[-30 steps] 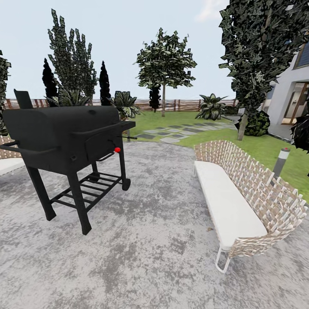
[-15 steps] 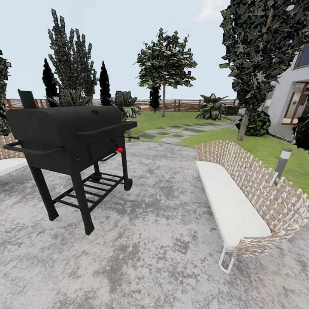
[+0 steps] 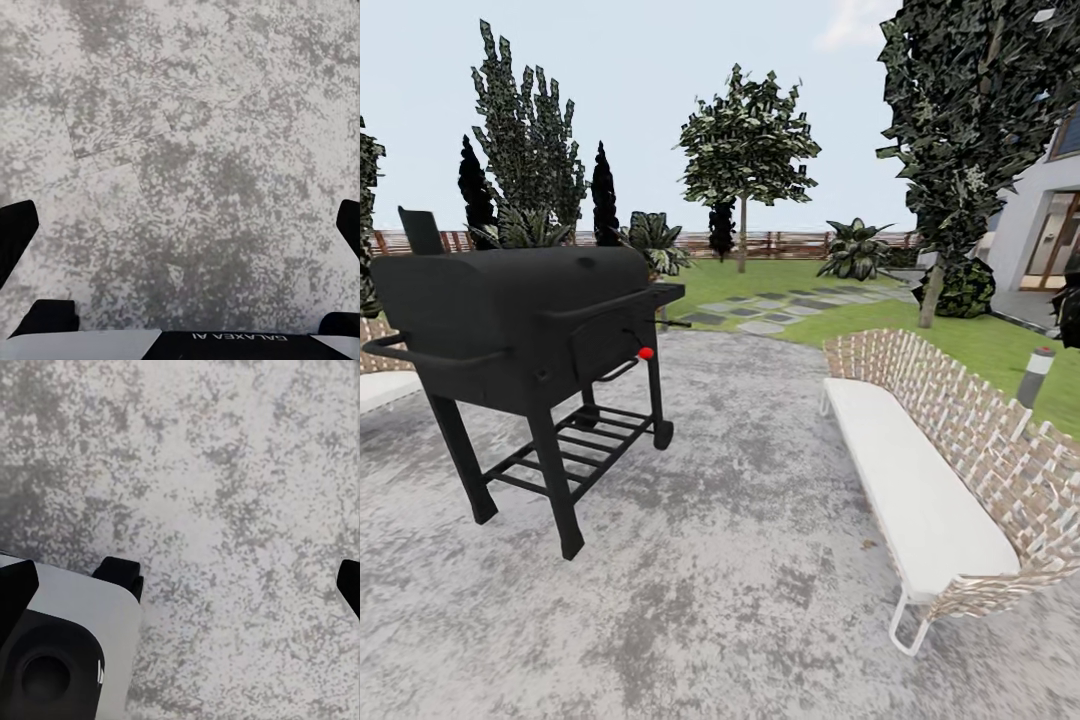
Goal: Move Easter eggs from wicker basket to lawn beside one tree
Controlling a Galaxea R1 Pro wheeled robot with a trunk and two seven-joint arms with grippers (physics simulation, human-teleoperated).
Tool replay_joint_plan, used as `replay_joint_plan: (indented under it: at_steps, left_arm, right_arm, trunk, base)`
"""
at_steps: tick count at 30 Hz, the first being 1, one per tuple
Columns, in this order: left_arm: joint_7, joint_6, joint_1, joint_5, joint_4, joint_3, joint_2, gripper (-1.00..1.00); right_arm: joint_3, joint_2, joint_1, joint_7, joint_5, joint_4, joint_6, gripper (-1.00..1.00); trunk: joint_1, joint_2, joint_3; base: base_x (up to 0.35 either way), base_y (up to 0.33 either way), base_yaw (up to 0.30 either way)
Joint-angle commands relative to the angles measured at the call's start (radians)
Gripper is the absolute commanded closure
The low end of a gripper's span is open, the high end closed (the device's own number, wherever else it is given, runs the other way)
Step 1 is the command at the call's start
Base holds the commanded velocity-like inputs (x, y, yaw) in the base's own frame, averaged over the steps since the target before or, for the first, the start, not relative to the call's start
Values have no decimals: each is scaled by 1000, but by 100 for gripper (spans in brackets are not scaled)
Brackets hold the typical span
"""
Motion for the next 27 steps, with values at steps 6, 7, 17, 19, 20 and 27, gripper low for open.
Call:
replay_joint_plan:
  at_steps: [6,7,17,19,20,27]
  left_arm:
    - [-1,-2,0,10,-1,-1,0,-100]
    - [-1,-3,0,10,-1,-1,0,-100]
    - [0,-3,0,10,-1,-1,0,-100]
    - [0,-3,0,10,-1,-1,0,-100]
    - [0,-3,0,10,-1,-1,0,-100]
    - [1,-3,0,10,-1,-1,0,-100]
  right_arm:
    - [3,-1,0,1,8,-1,1,-100]
    - [3,-1,0,1,8,-1,1,-100]
    - [3,-1,0,1,7,11,1,-100]
    - [3,-1,0,1,7,11,1,-100]
    - [3,-1,0,1,7,12,1,-100]
    - [3,-1,0,1,7,12,-9,-100]
  trunk:
    - [1,0,-1]
    - [1,0,-1]
    - [1,0,-1]
    - [1,0,-1]
    - [1,0,-1]
    - [1,0,1]
  base:
    - [286,163,0]
    - [245,124,0]
    - [58,29,-18]
    - [5,2,-156]
    - [3,1,-208]
    - [1,0,-166]
